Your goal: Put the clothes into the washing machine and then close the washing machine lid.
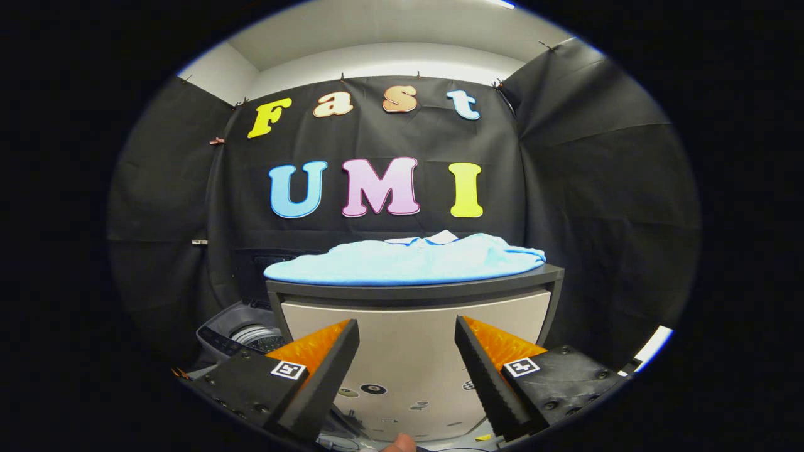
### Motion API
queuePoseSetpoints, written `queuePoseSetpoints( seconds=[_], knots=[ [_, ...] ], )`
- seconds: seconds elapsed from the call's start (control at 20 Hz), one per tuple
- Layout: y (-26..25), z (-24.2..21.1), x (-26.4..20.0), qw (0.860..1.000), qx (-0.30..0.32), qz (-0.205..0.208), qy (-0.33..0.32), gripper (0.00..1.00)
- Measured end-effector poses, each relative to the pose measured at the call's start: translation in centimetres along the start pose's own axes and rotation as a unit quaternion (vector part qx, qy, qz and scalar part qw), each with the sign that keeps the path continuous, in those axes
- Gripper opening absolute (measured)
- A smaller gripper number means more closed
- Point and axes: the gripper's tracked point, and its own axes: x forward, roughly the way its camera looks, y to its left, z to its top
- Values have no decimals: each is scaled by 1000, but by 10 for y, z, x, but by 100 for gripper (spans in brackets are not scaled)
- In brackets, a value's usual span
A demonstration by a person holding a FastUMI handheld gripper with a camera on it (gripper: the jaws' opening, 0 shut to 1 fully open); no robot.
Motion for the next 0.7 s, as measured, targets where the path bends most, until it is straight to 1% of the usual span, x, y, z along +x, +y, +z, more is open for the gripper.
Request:
queuePoseSetpoints(
  seconds=[0.2, 0.5, 0.6, 0.7],
  knots=[
    [4, 34, 22, 1000, 4, 0, -17, 98],
    [8, 79, 79, 1000, 4, -6, -12, 98],
    [7, 87, 100, 1000, 9, -5, -3, 99],
    [-2, 93, 122, 1000, 10, -18, 12, 98]
  ],
)
